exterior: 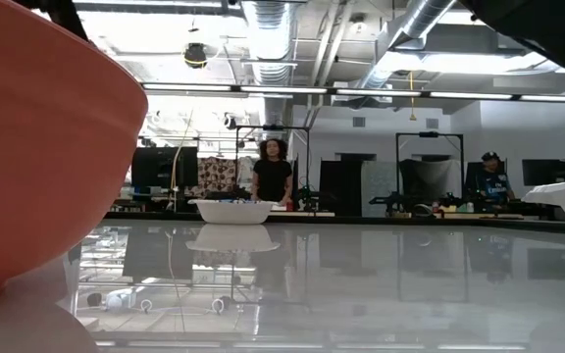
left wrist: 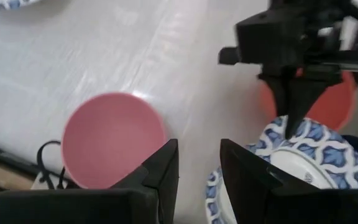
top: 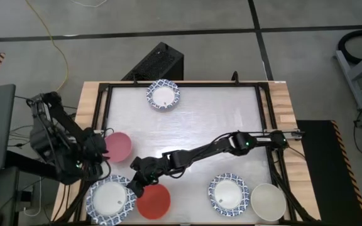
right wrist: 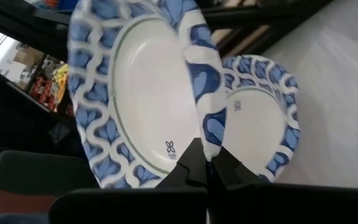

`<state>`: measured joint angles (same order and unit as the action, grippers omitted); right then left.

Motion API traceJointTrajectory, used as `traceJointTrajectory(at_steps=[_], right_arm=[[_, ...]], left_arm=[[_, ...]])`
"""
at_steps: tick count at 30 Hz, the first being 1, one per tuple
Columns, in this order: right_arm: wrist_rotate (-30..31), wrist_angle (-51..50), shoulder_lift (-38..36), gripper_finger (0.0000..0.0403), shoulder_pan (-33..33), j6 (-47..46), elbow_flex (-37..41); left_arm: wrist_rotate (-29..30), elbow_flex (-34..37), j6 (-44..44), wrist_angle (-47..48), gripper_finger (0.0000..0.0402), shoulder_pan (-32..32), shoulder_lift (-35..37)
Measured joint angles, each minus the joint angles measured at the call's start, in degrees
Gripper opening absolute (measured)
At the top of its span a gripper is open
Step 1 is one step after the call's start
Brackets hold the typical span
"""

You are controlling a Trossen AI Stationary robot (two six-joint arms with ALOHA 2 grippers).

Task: Nest bowls inside each other by size order
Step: Stack the white bowl onto the other white bowl

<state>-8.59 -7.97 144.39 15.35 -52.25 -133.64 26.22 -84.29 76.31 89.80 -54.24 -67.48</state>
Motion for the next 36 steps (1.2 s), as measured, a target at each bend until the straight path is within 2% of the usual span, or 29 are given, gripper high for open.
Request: traceJointTrajectory(at_steps=[8,13,19,26,36], right_arm=[[-0.14,-0.61,1.23,0.0005,-0.06,0.51,0.06],[-0.16,-0.79,1.17,0.0006,-0.06,1.09,0.02],[-0.14,-1.36,1.17,0.0006,-0.06,1.11,0.02],[-0.14,-1.8,1.17,0.0006,-0.45,0.85,0.02],[-0.12,-1.74,1.16,0.0006,-0.47,0.2,0.02]], left_arm=[[-0.99,6.58,5.76,-0.99,0.0107,-2.41,0.09],[-3.6,9.41,10.64,-1.88,0.0111,-4.24,0.11],[-3.52,10.61,11.72,-8.46,0.0135,-6.93,0.33],[-5.01,11.45,14.4,-10.61,0.0169,-8.65,0.31],[-8.02,11.47,15.93,-11.3,0.0174,-8.72,-0.3]])
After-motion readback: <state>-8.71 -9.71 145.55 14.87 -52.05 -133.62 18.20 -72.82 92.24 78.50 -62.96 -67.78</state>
